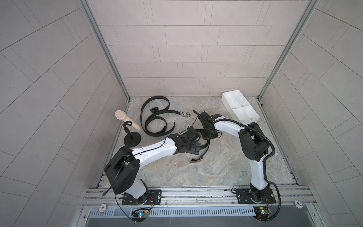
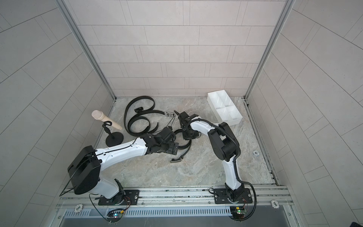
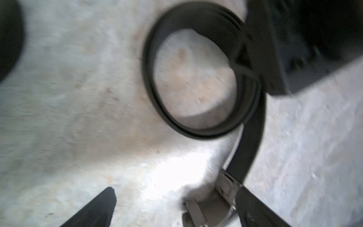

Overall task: Place the belts into the storage roll
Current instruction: Roll the belt at the center of the board.

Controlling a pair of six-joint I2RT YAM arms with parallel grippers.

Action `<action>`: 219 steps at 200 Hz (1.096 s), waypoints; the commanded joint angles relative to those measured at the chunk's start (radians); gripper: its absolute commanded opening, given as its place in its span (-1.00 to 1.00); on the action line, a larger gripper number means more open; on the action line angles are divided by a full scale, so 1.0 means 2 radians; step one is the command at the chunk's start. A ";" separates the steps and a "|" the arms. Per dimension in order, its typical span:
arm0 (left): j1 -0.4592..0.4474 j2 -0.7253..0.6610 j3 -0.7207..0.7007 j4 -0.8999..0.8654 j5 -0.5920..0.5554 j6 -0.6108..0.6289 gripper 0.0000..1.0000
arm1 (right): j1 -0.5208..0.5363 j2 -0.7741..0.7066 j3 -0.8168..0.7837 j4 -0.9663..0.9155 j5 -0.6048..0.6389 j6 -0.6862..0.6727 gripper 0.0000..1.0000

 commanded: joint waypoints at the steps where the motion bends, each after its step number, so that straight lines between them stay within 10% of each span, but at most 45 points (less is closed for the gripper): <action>1: -0.057 -0.005 -0.016 0.008 -0.022 0.018 1.00 | -0.012 0.027 -0.023 -0.084 0.019 -0.025 -1.00; 54: -0.104 0.099 0.077 -0.063 -0.141 0.027 1.00 | -0.017 0.028 -0.019 -0.088 0.017 -0.048 -1.00; 124: -0.036 0.156 0.083 -0.045 -0.223 0.075 1.00 | -0.019 0.031 -0.011 -0.107 0.005 -0.088 -1.00; 159: -0.058 0.108 0.051 0.053 -0.173 0.243 1.00 | -0.020 0.048 0.023 -0.141 0.002 -0.116 -1.00; 219: -0.054 0.120 0.077 0.077 -0.071 0.358 1.00 | -0.028 0.068 0.043 -0.162 -0.018 -0.138 -0.98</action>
